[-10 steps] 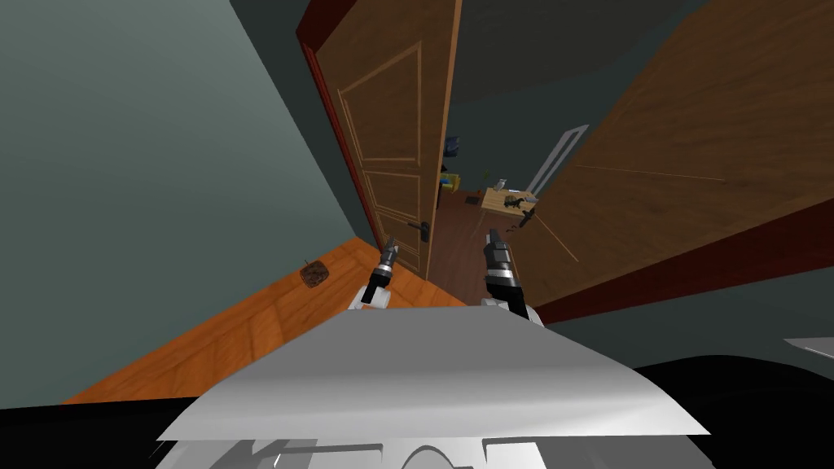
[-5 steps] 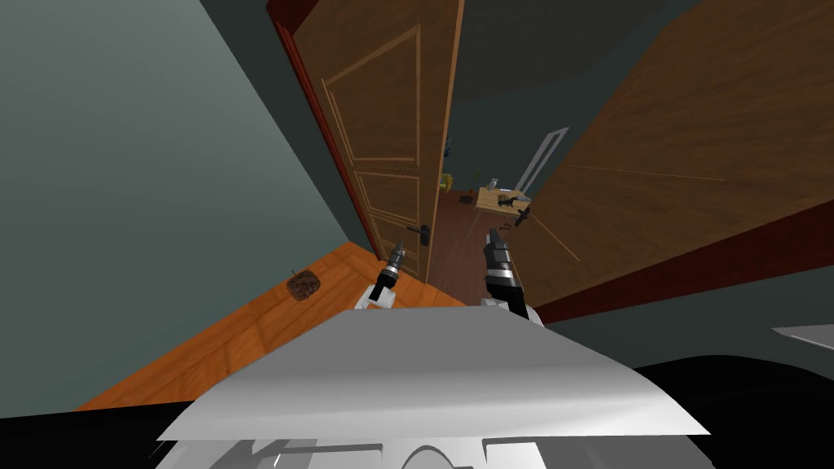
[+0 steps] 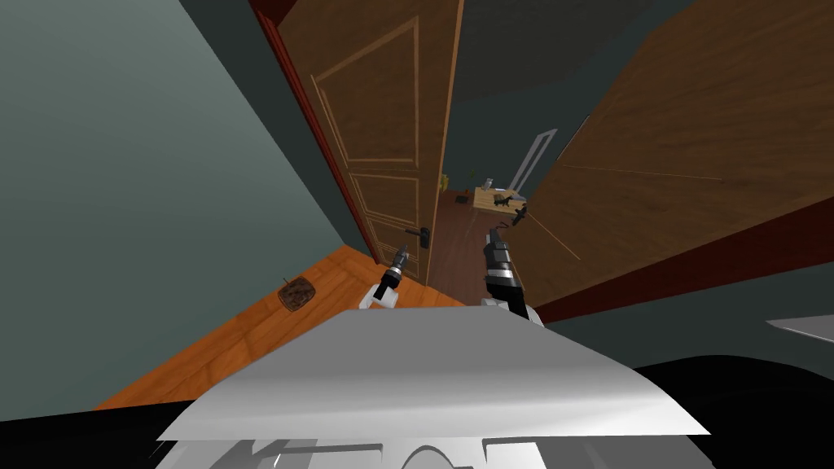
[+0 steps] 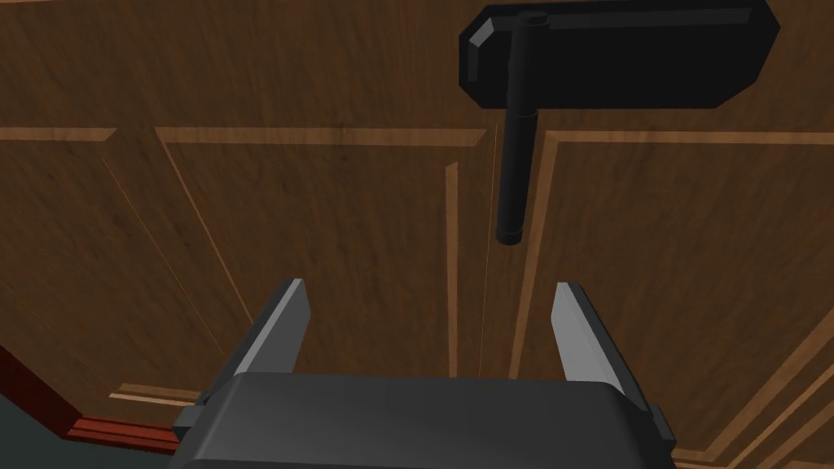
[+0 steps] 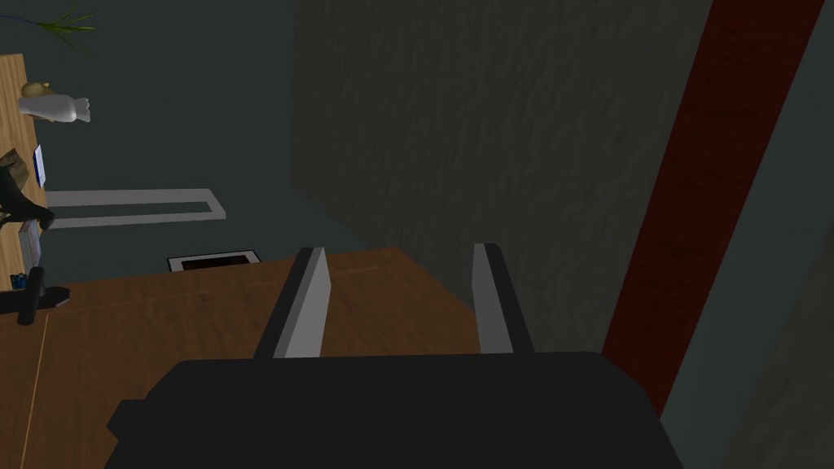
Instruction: Push the door open
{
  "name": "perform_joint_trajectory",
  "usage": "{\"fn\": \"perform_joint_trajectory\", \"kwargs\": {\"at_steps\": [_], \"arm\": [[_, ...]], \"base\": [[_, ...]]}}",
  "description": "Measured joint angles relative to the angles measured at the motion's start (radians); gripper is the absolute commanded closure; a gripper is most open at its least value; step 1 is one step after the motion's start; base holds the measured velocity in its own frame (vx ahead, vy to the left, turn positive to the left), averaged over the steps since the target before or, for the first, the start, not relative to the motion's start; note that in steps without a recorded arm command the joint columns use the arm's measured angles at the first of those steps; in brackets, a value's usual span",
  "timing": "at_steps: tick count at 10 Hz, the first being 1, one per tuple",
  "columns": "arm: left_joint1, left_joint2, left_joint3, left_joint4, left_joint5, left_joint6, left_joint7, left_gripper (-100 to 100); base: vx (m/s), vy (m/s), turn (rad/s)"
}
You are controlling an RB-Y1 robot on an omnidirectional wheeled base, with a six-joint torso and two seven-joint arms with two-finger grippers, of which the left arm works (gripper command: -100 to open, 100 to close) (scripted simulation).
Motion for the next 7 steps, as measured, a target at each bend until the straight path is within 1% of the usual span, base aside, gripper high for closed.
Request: {"fn": "perform_joint_trajectory", "kwargs": {"at_steps": [1,3,4,5,6,7], "arm": [[-0.009,0.001,-0.011,0.016,0.001,0.007,0.004,-100],[-0.036,0.002,-0.027,0.068,0.004,0.007,0.014,-100],[-0.043,0.003,-0.037,0.080,0.004,0.013,0.018,-100],[-0.054,0.005,-0.044,0.105,0.006,0.013,0.023,-100],[-0.066,0.001,-0.052,0.127,0.006,0.014,0.026,-100],[-0.067,0.000,-0.053,0.130,0.006,0.014,0.026,-100]], "base": [[0.101,0.087,-0.088],[0.130,0.110,-0.111],[0.113,0.093,-0.086],[0.118,0.097,-0.087],[0.056,0.049,-0.021],[0.102,-0.020,-0.028]]}}
